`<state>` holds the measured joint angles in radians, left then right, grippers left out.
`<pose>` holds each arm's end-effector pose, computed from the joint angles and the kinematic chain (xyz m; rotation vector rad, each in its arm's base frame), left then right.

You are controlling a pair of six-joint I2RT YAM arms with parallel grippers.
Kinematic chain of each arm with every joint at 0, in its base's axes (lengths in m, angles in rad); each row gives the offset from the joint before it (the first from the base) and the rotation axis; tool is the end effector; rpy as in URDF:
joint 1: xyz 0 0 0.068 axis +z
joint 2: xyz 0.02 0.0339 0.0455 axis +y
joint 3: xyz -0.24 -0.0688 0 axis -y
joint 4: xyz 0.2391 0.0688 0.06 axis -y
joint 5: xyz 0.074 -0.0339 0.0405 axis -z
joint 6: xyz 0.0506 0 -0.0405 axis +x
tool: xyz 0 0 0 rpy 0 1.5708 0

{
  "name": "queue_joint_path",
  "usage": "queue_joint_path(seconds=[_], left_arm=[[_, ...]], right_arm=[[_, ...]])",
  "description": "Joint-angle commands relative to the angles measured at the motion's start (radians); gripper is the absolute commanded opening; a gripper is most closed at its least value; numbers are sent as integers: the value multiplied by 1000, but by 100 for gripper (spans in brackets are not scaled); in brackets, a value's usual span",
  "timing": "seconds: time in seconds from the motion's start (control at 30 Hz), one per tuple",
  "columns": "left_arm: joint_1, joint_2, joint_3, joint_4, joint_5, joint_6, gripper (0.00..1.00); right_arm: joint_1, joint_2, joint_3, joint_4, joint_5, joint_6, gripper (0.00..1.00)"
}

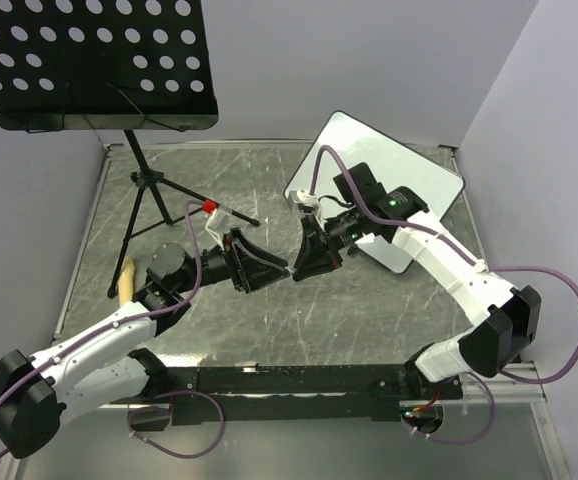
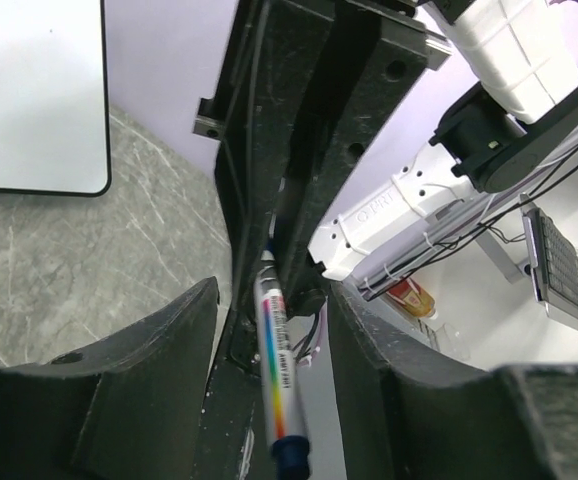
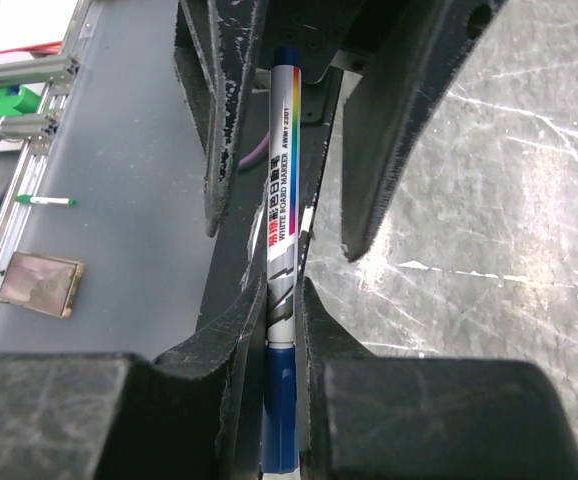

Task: Write a sentence on the whiteboard
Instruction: Pass from the right arm to the left

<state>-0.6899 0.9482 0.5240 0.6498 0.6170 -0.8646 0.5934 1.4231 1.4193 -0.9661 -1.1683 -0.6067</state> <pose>0.1626 -0.1721 0.2905 0.4678 1.5494 -1.6645 0.2037 0.1935 0.3326 -1.5915 1.5393 1.4295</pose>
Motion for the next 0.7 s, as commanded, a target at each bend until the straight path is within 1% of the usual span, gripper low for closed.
queue_joint_path(seconds=[0.0,0.3,0.43,0.57,0.67], left_arm=[[0,-2,21,91,20,-24,52],[0,-2,28,53,26,1,47],[0,-9,47,-13,12,36,45],[0,-29,68,-126,-23,102,45],[0,-46,74,-153,-39,121,45]], right_arm=[[8,17,53,27,-1,7,0],[6,23,53,49,15,35,0],[6,19,53,53,24,44,0],[5,13,38,69,32,51,0],[5,10,29,76,41,58,0]])
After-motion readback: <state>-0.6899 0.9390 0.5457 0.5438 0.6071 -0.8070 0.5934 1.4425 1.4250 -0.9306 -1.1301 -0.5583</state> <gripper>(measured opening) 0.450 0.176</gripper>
